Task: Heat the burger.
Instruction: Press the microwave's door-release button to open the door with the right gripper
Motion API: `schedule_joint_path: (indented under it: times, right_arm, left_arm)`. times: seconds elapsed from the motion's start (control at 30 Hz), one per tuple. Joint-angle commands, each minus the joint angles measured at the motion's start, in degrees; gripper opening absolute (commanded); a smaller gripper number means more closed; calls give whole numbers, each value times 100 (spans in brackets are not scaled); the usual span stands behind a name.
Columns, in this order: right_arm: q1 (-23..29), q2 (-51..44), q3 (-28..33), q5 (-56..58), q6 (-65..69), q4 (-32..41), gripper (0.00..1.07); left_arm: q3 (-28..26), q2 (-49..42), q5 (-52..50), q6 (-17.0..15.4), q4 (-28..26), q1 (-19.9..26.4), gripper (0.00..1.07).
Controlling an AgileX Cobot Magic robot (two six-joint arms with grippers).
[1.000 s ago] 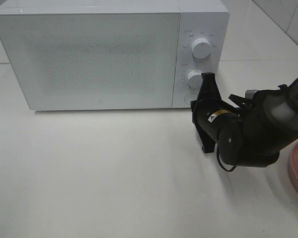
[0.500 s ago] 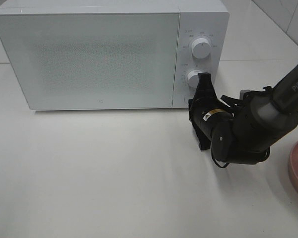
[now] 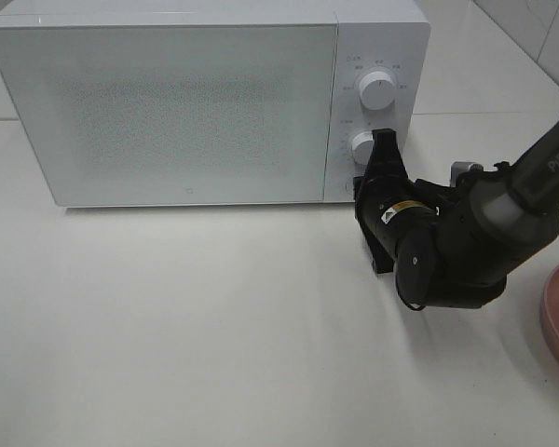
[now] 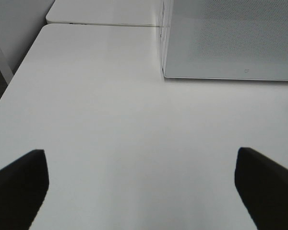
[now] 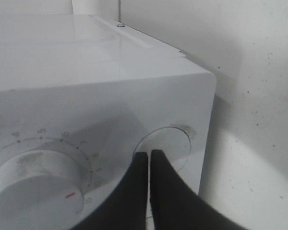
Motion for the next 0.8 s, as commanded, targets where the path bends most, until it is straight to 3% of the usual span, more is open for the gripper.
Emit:
schedule_joint_path:
  times: [0.03, 0.8]
  right_arm:
    - [-29, -11, -57, -172, -23, -132, 0]
    - [-29, 172, -321, -34, -69, 229, 0]
  left_arm:
    - [23, -109, -52, 0, -11, -17, 98]
    - [23, -103, -52, 0, -11, -17, 98]
